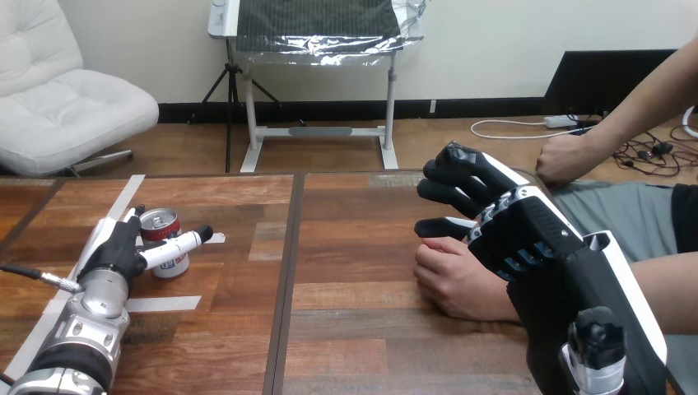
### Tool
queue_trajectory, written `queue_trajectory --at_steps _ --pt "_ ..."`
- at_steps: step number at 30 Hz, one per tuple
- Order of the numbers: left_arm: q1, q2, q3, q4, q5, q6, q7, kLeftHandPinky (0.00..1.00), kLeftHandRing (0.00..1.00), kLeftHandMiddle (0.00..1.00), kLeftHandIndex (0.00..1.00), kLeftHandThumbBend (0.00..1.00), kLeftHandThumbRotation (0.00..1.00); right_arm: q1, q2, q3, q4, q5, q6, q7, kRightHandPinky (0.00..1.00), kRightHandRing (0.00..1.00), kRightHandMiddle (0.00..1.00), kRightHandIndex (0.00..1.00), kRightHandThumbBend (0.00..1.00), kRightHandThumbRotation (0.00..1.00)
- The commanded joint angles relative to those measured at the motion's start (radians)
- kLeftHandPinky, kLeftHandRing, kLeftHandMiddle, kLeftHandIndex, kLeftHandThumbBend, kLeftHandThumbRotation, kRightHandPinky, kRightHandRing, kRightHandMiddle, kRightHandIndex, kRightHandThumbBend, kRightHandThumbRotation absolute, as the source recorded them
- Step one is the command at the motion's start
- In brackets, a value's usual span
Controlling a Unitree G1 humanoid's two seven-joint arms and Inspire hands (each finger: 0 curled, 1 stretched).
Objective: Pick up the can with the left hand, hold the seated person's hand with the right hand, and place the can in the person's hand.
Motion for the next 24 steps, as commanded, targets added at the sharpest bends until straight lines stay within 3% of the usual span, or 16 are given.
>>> queue_trajectory --at_steps 1,24 --pt "-0.084 -0.002 -0.021 -0.02 0.018 0.001 0.008 0.84 0.95 0.98 0.97 0.73 0.47 -0.038 0.006 -0.003 -0.051 0.02 -0.014 -0.001 0.72 0.85 0.86 0.86 1.0 0.92" --pt "-0.098 -0.007 -0.041 -0.023 0.036 0.03 0.026 0.68 0.82 0.86 0.89 0.73 0.31 -0.042 0.011 -0.003 -0.043 0.014 -0.028 0.001 0.73 0.86 0.87 0.86 1.0 0.92"
